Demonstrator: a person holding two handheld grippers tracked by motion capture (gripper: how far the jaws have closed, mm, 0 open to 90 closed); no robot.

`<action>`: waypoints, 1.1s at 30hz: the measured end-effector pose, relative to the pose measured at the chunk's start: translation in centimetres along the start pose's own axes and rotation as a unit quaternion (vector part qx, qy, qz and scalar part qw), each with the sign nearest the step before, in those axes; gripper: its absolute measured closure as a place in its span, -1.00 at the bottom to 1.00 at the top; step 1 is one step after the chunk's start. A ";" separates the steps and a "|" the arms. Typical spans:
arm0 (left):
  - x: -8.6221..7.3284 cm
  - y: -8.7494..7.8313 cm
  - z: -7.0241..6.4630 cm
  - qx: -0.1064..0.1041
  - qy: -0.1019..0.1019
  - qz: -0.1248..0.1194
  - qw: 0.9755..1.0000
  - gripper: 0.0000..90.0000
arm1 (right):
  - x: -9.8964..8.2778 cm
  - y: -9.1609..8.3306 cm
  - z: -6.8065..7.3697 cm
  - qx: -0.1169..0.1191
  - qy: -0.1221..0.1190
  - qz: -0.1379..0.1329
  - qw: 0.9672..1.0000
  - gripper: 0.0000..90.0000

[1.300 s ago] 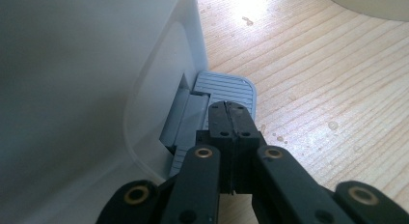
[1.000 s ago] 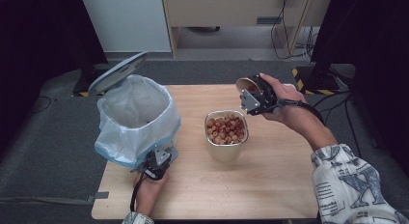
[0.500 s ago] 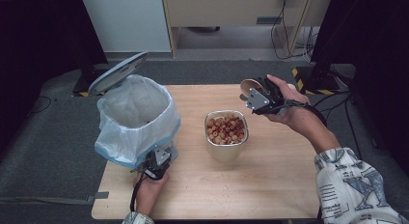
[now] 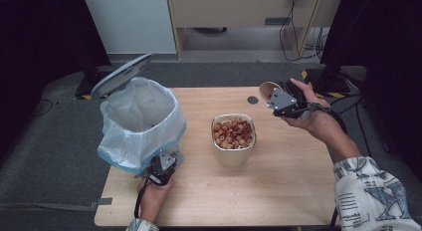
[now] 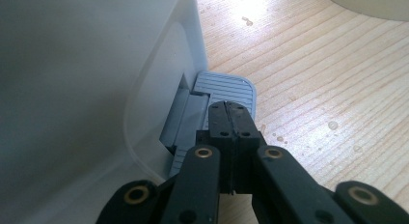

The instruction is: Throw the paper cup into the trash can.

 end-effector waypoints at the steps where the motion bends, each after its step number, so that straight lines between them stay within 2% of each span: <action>1: 0.0 0.0 0.0 0.000 0.001 0.000 1.000 0.98 | -0.2 -0.1 0.0 0.003 0.008 0.000 1.000 -0.11; 2: 0.0 0.0 0.0 0.000 0.000 0.000 1.000 0.98 | -0.5 -0.1 0.2 0.012 0.025 -0.008 1.000 -0.12; 3: 0.0 0.0 0.0 0.000 0.000 0.000 1.000 0.98 | -0.5 -0.1 0.2 0.012 0.025 -0.008 1.000 -0.12; 10: 0.0 0.0 0.0 0.000 0.000 0.000 1.000 0.98 | -1.9 -0.3 0.2 0.024 0.071 -0.015 0.997 -0.11; 12: 0.0 0.0 0.0 -0.001 0.000 0.001 1.000 0.98 | -2.3 -0.4 0.2 0.031 0.091 -0.020 0.995 -0.11; 17: 0.0 0.0 0.0 -0.001 0.001 0.001 1.000 0.98 | -2.7 -0.4 0.1 0.040 0.111 -0.025 0.993 -0.11; 20: 0.0 0.0 0.0 -0.001 0.000 0.001 1.000 0.98 | -3.1 -0.5 0.2 0.057 0.134 -0.031 0.989 -0.11; 22: 0.0 0.0 0.0 -0.001 -0.001 0.000 1.000 0.98 | -3.2 -0.5 0.2 0.060 0.138 -0.031 0.988 -0.12; 27: 0.0 0.0 0.0 -0.001 -0.002 0.000 1.000 0.98 | -3.6 -0.7 -0.1 0.072 0.166 -0.043 0.982 -0.12; 28: 0.0 0.0 0.0 -0.001 -0.002 0.000 1.000 0.98 | -3.7 -0.9 -0.2 0.078 0.179 -0.047 0.980 -0.12; 29: 0.0 0.0 0.0 -0.001 -0.001 0.000 1.000 0.98 | -3.7 -0.9 -0.2 0.078 0.179 -0.047 0.980 -0.12; 33: 0.0 0.0 0.0 -0.001 -0.001 0.000 1.000 0.98 | -3.8 -1.2 -0.5 0.091 0.205 -0.057 0.973 -0.12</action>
Point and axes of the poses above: each handheld gripper's, and its own axes: y roughly forward along the jaws, x roughly out of its top, z roughly to its left, the point moved 10 cm from there along y, roughly forward along the jaws, and after that the axes turned 3 degrees about -y, right-handed, at the moved point
